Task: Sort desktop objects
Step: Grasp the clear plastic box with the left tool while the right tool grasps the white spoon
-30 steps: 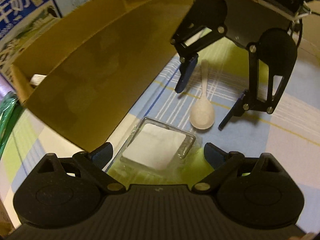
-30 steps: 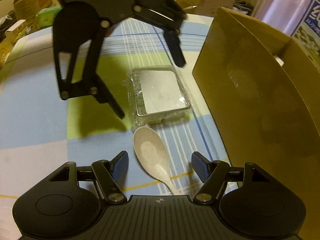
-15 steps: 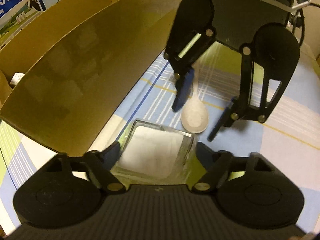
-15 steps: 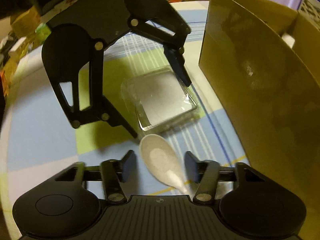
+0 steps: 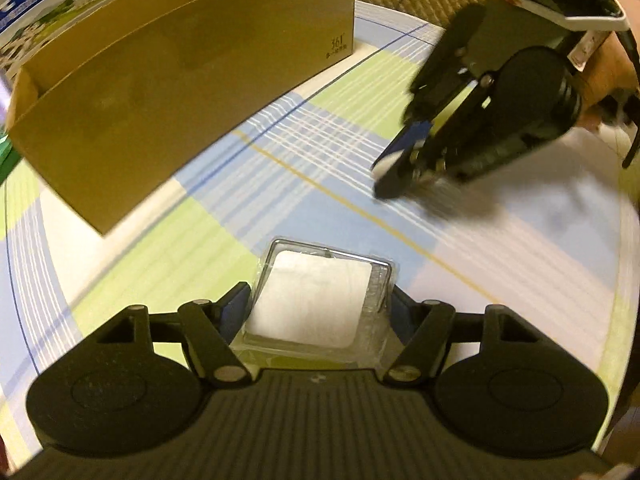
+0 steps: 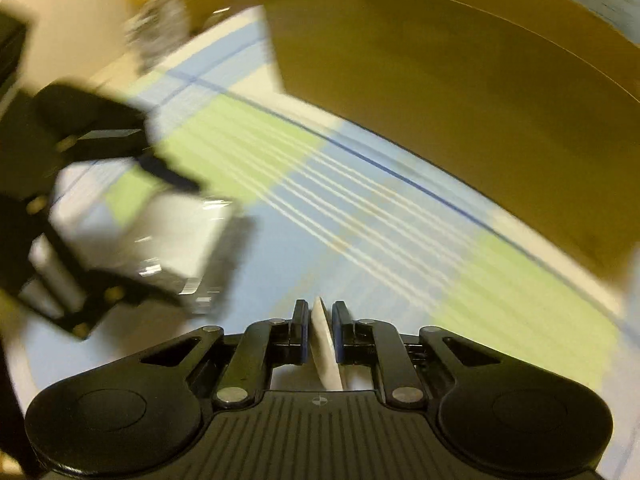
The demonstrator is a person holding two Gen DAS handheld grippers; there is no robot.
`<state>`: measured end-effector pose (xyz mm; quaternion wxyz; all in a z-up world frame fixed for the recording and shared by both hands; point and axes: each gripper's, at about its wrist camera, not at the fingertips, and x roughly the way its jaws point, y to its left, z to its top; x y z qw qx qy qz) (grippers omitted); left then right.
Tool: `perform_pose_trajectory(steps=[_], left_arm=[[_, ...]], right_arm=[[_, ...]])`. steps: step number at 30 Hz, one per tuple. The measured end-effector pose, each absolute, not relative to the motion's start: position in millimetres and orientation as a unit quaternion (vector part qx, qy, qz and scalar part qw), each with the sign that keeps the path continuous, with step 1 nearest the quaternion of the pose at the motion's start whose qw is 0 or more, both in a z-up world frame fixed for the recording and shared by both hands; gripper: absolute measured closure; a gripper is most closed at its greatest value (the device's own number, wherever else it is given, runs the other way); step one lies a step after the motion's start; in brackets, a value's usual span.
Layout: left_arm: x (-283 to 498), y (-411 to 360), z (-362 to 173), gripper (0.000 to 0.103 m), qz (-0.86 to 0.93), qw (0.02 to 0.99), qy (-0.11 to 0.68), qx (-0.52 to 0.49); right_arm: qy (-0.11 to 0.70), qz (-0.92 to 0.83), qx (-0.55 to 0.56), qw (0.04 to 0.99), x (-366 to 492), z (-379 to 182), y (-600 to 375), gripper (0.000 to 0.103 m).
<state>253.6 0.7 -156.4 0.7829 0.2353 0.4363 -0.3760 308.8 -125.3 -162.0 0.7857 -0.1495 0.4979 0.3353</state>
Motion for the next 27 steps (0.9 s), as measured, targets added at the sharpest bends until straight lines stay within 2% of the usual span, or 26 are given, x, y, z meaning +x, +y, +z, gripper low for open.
perform_pose_trajectory(steps=[7,8,10,11,12,16,20,27], left_arm=[[226.9,-4.8,-147.0,0.036,-0.304,0.822,0.444,0.187],[223.2,-5.4,-144.8,0.036,-0.299,0.826,0.443,0.181],[220.0,-6.5,-145.5,0.035,-0.297,0.832,0.44,0.161],[218.4,-8.2,-147.0,0.035,-0.298,0.835,0.436,0.156],[216.8,-10.4,-148.3,0.033,-0.3,0.836,0.432,0.159],[213.1,-14.2,-147.4,0.024,-0.319,0.84,0.398,0.184],[214.5,-7.5,-144.3,0.023,-0.319,0.847,0.389,0.173],[214.7,-6.0,-143.8,0.021,-0.323,0.846,0.388,0.172]], right_arm=[[0.466,0.283,-0.08,0.834,274.5,-148.1,-177.7,0.092],[0.461,0.285,-0.077,0.837,267.2,-143.0,-182.6,0.089],[0.446,0.29,-0.092,0.842,252.1,-136.2,-187.3,0.071],[0.436,0.292,-0.104,0.845,244.5,-134.7,-187.8,0.056],[0.429,0.296,-0.112,0.846,237.1,-132.2,-189.6,0.049],[0.417,0.323,-0.133,0.839,217.0,-130.5,-198.9,0.045],[0.41,0.335,-0.179,0.829,210.8,-143.4,-196.8,0.043],[0.407,0.363,-0.188,0.817,221.0,-155.3,-189.8,0.043]])
